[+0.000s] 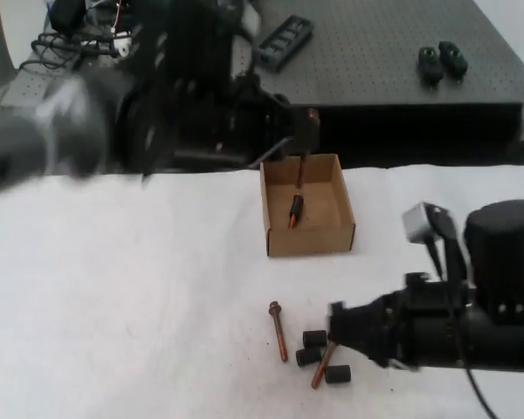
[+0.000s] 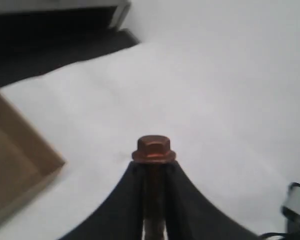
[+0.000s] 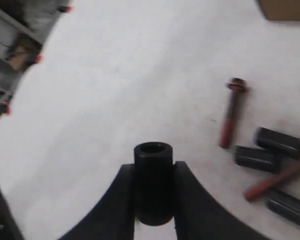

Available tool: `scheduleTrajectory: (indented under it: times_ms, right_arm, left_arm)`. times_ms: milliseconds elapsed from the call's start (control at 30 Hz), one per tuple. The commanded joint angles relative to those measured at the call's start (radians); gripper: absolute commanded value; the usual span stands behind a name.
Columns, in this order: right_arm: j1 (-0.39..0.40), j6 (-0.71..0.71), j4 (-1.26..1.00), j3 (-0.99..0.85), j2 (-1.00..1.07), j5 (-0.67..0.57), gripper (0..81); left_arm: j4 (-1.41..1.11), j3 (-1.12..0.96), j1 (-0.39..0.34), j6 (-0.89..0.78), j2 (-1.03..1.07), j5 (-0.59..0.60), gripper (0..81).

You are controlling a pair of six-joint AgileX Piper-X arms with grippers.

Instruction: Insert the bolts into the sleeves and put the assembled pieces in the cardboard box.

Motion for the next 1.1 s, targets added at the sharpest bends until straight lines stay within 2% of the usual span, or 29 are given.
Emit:
scheduleTrajectory:
  times_ms: [0, 100, 200, 267, 800, 933, 1000, 1067]
  right_arm:
    - [0.030, 0.151, -0.300, -0.006, 0.037, -0.047, 2.4]
    - [0.031, 0.212, -0.446, -0.007, 0.075, -0.023, 2.4]
    - [0.031, 0.217, -0.509, -0.007, 0.080, 0.068, 2.4]
    - [0.027, 0.217, -0.535, -0.007, 0.080, 0.078, 2.4]
    - [0.027, 0.217, -0.603, -0.008, 0.080, 0.057, 2.4]
    - [0.027, 0.217, -0.623, -0.008, 0.080, 0.137, 2.4]
    - [0.021, 0.217, -0.623, -0.008, 0.080, 0.165, 2.4]
    - [0.002, 0.213, -0.623, -0.012, 0.080, 0.178, 2.4]
  left_arm:
    - [-0.262, 0.111, -0.007, -0.168, -0.033, 0.078, 0.7]
    - [-0.379, 0.169, -0.007, -0.273, -0.037, 0.108, 0.7]
    - [-0.385, 0.184, -0.007, -0.280, -0.037, 0.107, 0.7]
    - [-0.385, 0.186, -0.007, -0.280, -0.037, 0.111, 0.7]
    - [-0.385, 0.186, -0.007, -0.280, -0.037, 0.218, 0.7]
    - [-0.385, 0.186, -0.007, -0.280, -0.037, 0.219, 0.4]
    - [-0.385, 0.186, -0.007, -0.275, -0.037, 0.221, 5.5]
    - [-0.385, 0.186, -0.007, -0.265, -0.037, 0.210, 21.1]
